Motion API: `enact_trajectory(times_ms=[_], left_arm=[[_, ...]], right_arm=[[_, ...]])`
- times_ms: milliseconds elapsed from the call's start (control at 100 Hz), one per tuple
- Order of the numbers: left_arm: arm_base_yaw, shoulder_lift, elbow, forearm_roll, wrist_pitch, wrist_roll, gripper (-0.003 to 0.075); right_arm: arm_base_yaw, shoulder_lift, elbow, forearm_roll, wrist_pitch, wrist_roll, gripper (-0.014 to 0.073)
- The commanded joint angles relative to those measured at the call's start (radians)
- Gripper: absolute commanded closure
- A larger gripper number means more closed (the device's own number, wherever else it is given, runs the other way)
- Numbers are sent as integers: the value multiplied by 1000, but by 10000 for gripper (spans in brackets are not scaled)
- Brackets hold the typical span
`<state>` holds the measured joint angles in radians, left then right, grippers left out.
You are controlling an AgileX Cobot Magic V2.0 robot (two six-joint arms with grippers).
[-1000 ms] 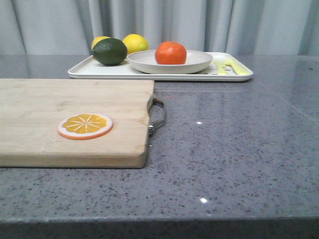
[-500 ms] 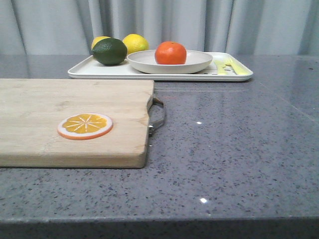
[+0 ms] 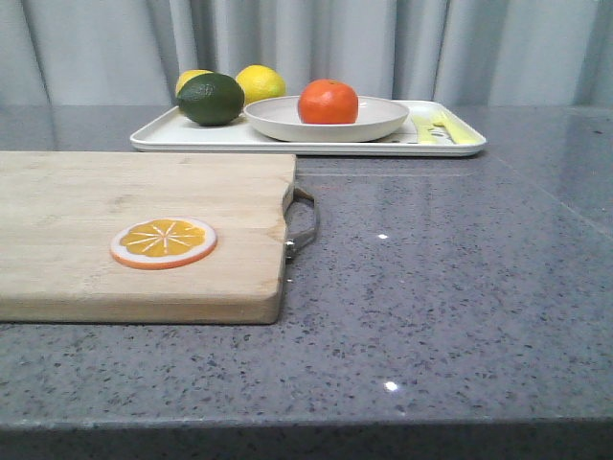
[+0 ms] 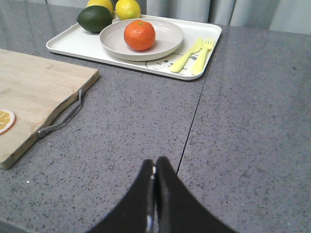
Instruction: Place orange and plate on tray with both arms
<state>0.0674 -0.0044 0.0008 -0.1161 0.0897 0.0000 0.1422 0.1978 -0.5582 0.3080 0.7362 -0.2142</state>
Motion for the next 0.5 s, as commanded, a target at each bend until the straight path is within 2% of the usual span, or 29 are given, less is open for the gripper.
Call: enact_trajectory(times_ms=[0, 220, 490], left_arm=[[3, -34, 10, -1, -70, 0, 741], [3, -34, 10, -1, -70, 0, 741], [3, -34, 10, -1, -70, 0, 741]], right_arm=[[-1, 24, -17, 13, -122, -6, 661], [-18, 24, 103, -72, -393, 30, 661], [-81, 13, 275, -384, -662, 378, 661]])
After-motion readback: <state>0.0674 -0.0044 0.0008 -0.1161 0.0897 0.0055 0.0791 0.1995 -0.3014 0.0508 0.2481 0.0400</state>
